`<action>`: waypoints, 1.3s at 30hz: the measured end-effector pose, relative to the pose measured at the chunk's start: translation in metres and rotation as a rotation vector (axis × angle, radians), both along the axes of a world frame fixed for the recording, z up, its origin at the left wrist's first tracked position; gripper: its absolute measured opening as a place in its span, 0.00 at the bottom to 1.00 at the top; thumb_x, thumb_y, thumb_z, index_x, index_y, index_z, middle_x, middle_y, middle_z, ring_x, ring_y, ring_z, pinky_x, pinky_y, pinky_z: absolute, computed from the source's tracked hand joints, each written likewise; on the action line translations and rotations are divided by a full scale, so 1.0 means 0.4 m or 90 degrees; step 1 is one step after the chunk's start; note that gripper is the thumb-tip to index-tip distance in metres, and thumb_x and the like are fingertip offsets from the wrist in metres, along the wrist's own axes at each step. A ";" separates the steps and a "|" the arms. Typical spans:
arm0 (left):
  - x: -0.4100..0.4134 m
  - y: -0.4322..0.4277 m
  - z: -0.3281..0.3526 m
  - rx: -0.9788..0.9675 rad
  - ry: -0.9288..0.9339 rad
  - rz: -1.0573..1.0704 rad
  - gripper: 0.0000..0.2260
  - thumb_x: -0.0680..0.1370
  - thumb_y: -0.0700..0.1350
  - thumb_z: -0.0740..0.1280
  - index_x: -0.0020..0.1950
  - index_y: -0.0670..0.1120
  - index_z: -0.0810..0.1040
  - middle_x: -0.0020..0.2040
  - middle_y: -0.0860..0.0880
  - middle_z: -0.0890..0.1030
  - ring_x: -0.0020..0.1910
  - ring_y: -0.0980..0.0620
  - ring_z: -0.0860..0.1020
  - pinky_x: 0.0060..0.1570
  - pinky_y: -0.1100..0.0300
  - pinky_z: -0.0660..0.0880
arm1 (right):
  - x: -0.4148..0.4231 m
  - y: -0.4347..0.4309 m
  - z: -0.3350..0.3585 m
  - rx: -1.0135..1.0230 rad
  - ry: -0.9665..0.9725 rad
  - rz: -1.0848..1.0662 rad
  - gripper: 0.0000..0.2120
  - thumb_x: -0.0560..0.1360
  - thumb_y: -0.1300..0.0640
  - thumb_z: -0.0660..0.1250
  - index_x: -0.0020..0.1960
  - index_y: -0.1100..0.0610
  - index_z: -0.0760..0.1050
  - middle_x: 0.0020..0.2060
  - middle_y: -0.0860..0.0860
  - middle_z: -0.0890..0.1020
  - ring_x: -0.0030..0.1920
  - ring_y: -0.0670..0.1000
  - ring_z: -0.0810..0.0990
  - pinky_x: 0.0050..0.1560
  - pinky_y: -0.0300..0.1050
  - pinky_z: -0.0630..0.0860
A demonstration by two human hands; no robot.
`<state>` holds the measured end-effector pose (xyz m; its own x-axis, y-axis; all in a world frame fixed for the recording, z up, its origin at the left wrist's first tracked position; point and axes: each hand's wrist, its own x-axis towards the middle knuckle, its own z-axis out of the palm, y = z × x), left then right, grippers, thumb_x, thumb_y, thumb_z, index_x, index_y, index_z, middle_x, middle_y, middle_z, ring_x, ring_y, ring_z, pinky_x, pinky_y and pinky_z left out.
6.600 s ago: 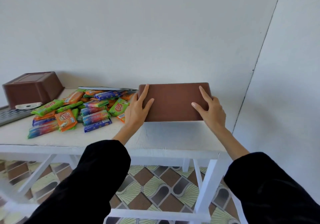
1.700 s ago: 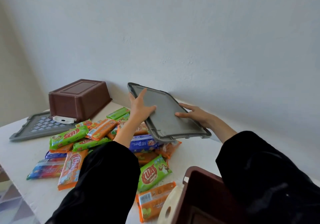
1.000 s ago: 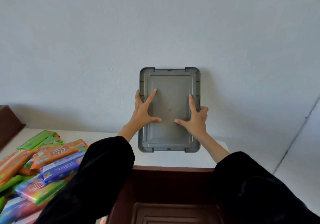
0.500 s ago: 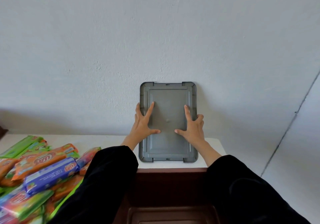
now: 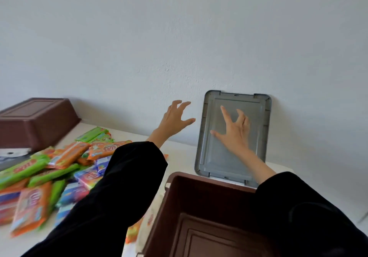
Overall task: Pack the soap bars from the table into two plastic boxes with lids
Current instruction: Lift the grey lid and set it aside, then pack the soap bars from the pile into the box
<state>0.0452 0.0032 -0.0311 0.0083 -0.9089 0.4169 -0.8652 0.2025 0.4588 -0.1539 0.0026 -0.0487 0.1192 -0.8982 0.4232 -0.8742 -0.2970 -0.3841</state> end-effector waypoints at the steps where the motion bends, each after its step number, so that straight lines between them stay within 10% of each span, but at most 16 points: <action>1: 0.040 0.025 0.010 -0.007 -0.003 0.027 0.26 0.75 0.50 0.67 0.71 0.48 0.65 0.70 0.42 0.64 0.69 0.43 0.65 0.66 0.48 0.66 | 0.045 0.004 0.006 0.017 0.001 0.045 0.39 0.72 0.43 0.67 0.76 0.45 0.49 0.73 0.63 0.51 0.73 0.62 0.49 0.73 0.59 0.50; 15: 0.488 0.486 -0.093 0.189 0.114 0.439 0.19 0.79 0.47 0.61 0.69 0.43 0.70 0.70 0.41 0.70 0.68 0.44 0.68 0.64 0.57 0.62 | 0.563 0.191 -0.072 0.269 0.156 0.634 0.36 0.74 0.42 0.64 0.76 0.46 0.50 0.74 0.55 0.55 0.75 0.57 0.50 0.73 0.52 0.50; 26: 0.564 0.388 -0.234 0.332 -0.030 0.542 0.24 0.79 0.59 0.53 0.74 0.55 0.58 0.77 0.42 0.52 0.75 0.38 0.51 0.71 0.39 0.46 | 0.579 0.164 -0.122 0.233 0.379 0.603 0.31 0.79 0.44 0.55 0.76 0.43 0.43 0.76 0.55 0.47 0.76 0.58 0.45 0.74 0.54 0.50; 39: 0.659 0.296 -0.195 0.161 0.039 0.506 0.26 0.68 0.51 0.74 0.64 0.48 0.76 0.61 0.44 0.79 0.61 0.44 0.75 0.55 0.52 0.73 | 0.610 0.123 -0.078 0.220 0.327 0.607 0.37 0.70 0.49 0.71 0.74 0.45 0.57 0.65 0.57 0.69 0.64 0.57 0.68 0.62 0.47 0.65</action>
<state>0.3088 0.1216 -0.1091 0.7023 -0.6890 0.1789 -0.6790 -0.5730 0.4590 0.0900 0.0519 -0.0801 0.9044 -0.4078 -0.1256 -0.4265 -0.8731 -0.2360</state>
